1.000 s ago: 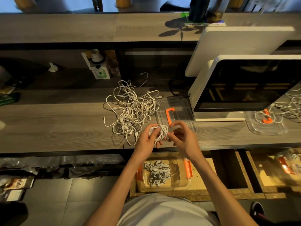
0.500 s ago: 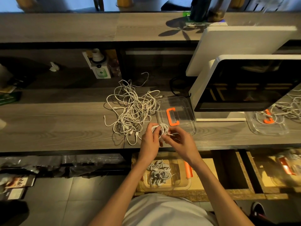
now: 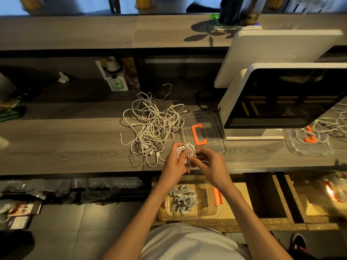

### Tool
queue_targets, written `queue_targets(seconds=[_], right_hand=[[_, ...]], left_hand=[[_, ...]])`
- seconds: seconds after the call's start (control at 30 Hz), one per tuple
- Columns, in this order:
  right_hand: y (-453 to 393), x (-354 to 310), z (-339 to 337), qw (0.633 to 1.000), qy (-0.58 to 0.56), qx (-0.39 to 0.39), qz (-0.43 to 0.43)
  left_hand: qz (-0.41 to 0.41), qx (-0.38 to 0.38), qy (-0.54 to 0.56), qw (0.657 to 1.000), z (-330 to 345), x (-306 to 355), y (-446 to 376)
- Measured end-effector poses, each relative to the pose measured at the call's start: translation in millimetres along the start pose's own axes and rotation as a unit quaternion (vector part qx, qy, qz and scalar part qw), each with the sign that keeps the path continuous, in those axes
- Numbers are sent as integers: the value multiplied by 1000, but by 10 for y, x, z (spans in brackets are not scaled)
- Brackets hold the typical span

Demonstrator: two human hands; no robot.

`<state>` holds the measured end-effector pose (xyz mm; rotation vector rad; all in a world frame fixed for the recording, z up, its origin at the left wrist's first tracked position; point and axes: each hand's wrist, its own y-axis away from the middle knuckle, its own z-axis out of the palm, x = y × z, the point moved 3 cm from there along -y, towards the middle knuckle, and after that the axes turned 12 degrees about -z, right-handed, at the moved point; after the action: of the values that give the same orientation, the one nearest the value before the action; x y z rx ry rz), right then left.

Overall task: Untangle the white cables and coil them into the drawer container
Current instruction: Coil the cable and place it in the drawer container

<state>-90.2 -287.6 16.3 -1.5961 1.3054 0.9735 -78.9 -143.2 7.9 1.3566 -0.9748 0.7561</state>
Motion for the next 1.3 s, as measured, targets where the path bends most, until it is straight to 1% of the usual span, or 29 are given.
queue_targets(seconds=[0.1, 0.23, 0.27, 0.43, 0.57, 0.67, 0.77, 0.93, 1.1, 1.2, 1.3], right_hand=[[25, -33, 7, 1000, -12, 8, -9], [108, -99, 26, 995, -28, 95, -16], [115, -106, 25, 994, -32, 102, -19], [112, -128, 41, 994, -3, 98, -46], [122, -166, 41, 989, 52, 106, -87], [119, -175, 53, 986, 71, 98, -115], [140, -175, 74, 982, 102, 69, -144], [137, -179, 90, 974, 125, 45, -183], [138, -217, 81, 973, 131, 23, -188], [130, -250, 27, 975, 125, 3, -184], [109, -273, -22, 983, 103, 0, -155]], left_hand=[[18, -23, 36, 999, 15, 48, 24], [24, -11, 52, 998, 40, 95, 41], [22, -5, 53, 998, 50, 94, 46], [2, 11, 58, 998, 90, 101, 46], [-30, 33, 59, 997, 104, 59, 16], [-21, 33, 59, 998, 100, 59, 10], [-5, 28, 55, 998, 107, 78, 33], [-30, 45, 75, 996, 90, 11, -1], [-46, 39, 73, 996, 32, 37, -14], [-26, 50, 54, 997, -16, 79, -5], [3, 45, 47, 998, -25, 113, 19]])
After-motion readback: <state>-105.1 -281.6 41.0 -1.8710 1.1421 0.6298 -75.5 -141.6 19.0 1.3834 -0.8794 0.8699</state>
